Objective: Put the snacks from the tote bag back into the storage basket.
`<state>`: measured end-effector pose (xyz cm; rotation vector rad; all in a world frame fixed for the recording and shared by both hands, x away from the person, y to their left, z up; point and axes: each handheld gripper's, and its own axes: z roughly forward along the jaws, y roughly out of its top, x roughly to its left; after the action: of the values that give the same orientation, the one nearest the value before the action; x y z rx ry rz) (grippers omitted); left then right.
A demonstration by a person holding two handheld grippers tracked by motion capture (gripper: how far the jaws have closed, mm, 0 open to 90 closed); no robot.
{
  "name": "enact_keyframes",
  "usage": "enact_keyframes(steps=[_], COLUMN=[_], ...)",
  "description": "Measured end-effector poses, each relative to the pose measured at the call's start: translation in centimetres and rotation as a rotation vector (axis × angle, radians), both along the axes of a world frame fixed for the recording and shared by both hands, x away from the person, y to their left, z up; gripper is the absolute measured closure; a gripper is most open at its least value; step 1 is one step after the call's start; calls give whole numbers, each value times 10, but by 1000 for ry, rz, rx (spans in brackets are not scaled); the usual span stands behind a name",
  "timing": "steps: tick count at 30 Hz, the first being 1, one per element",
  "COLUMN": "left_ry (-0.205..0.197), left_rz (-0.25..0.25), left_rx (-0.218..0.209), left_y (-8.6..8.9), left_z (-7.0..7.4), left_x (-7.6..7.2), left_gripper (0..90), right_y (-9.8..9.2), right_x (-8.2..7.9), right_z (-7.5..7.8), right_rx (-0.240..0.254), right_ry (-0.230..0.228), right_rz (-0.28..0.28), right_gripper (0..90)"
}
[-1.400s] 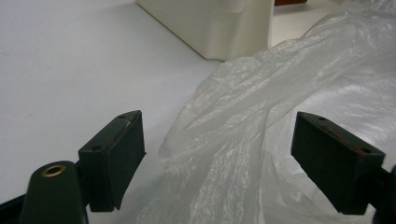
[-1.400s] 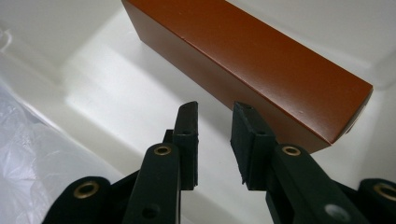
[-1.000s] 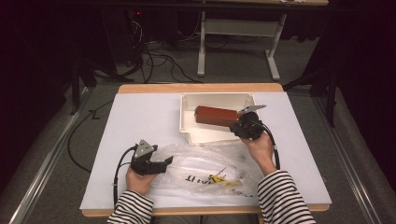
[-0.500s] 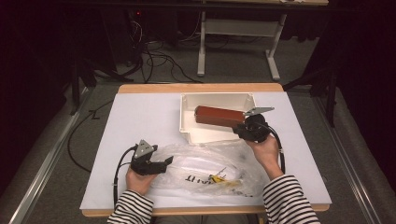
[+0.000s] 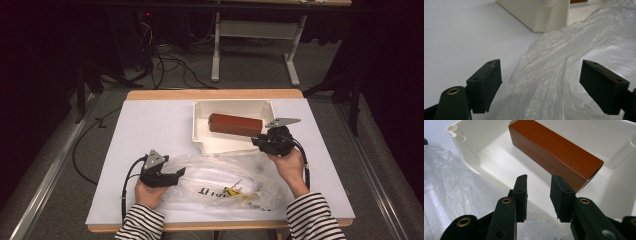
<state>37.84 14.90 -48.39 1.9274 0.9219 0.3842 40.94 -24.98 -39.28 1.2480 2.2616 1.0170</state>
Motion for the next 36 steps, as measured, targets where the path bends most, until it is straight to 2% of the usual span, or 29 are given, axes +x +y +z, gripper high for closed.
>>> enact_keyframes(steps=[17,36], left_ry=[-2,2], left_rz=[-2,-8], left_rx=[1,5], left_y=[0,0], left_z=[0,0], left_x=[0,0], left_gripper=[182,182], right_y=[-14,-39], right_x=[-19,-46], right_z=[0,-1], right_rx=[29,72], right_ry=[-27,-72], right_rz=[-6,-62], right_gripper=[649,622])
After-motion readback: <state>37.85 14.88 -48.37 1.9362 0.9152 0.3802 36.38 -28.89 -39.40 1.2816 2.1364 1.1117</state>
